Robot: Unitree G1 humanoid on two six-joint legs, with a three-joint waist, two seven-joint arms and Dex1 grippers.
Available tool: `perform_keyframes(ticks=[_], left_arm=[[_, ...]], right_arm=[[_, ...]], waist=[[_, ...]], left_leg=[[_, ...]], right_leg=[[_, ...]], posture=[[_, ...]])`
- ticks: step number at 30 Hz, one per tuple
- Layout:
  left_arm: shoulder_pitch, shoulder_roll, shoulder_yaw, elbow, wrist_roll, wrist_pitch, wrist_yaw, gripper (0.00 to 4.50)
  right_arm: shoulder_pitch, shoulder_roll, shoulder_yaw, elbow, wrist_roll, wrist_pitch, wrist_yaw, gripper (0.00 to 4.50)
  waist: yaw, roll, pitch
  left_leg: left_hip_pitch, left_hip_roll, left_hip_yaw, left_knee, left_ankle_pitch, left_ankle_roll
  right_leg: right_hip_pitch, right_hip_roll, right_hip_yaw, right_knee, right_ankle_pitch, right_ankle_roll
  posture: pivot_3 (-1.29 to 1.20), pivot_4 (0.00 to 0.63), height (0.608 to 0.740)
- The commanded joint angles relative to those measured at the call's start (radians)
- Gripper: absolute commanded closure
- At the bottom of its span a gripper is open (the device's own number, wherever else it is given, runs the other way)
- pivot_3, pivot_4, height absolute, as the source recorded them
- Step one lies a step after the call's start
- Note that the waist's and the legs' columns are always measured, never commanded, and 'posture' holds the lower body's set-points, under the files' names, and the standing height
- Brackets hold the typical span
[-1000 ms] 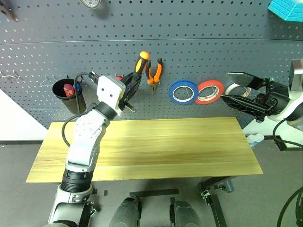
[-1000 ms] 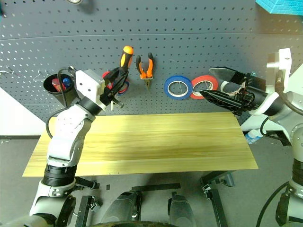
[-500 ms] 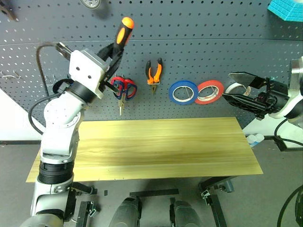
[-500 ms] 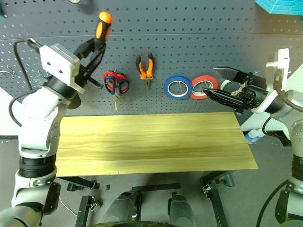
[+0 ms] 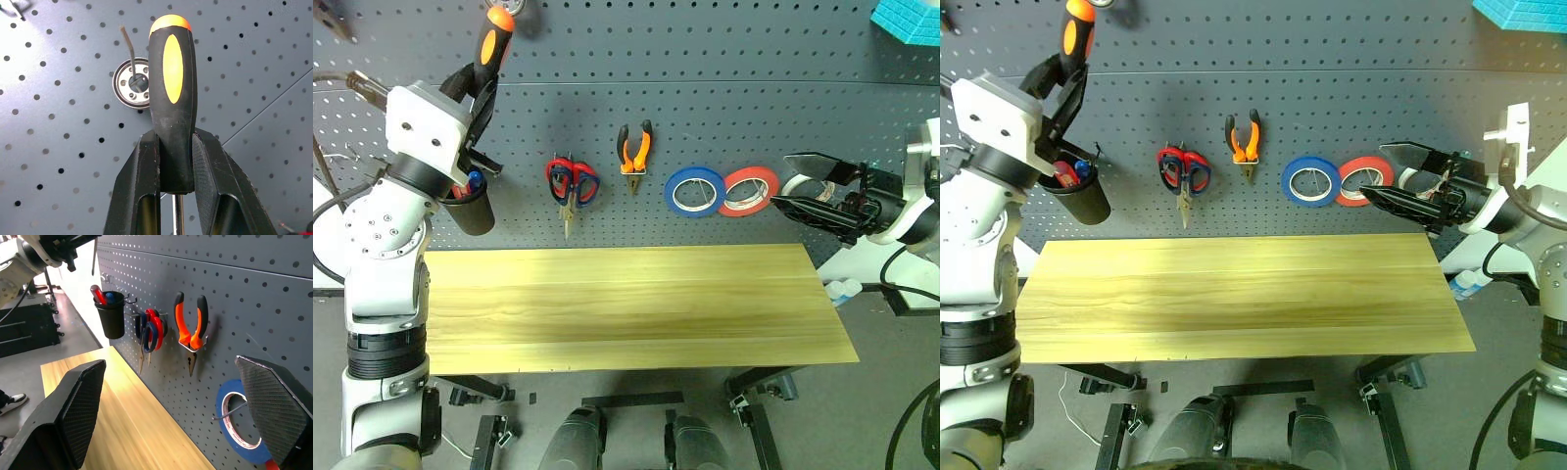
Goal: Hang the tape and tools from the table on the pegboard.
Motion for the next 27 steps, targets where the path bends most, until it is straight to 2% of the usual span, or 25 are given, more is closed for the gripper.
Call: perform_keyframes(ticks=[1, 13, 16, 27], left_arm=[[-0.004, 0.035, 0.059, 0.039, 0.015, -0.061, 0.021, 3.98], [0.016, 0.063, 0.129, 0.188, -0.002, -0.171, 0.045, 3.98], [-0.003, 0.037, 0.159, 0.267, -0.069, -0.174, 0.05, 3.98], [-0.064, -0.001, 0.125, 0.472, -0.127, -0.289, -0.008, 3.98]], right_arm=[[-0.023, -0.014, -0.018, -0.003, -0.002, -0.019, 0.006, 0.0], [-0.006, -0.019, -0.035, -0.009, -0.011, -0.012, 0.0, 0.0], [-0.002, -0.016, -0.034, -0.013, -0.01, -0.011, -0.004, 0.0], [0.012, -0.032, -0.067, -0.051, 0.023, 0.018, -0.014, 0.0]], waist=[[-0.002, 0.0, 0.0], [-0.002, 0.0, 0.0], [-0.002, 0.0, 0.0], [-0.004, 0.0, 0.0]], left_leg=[[0.0, 0.0, 0.0, 0.0, 0.0, 0.0], [0.0, 0.0, 0.0, 0.001, 0.001, -0.001], [0.0, 0.0, 0.0, 0.002, 0.001, -0.002], [0.001, 0.0, 0.0, 0.002, 0.002, -0.003]], right_leg=[[0.0, 0.0, 0.0, 0.0, 0.0, 0.0], [-0.003, 0.0, 0.001, 0.006, 0.0, 0.0], [-0.004, 0.0, 0.001, 0.009, 0.0, 0.0], [-0.004, 0.0, 0.001, 0.01, 0.0, 0.0]], posture=[[0.07, 0.098, 0.738], [0.05, 0.104, 0.738], [0.06, 0.107, 0.738], [0.01, 0.118, 0.738]])
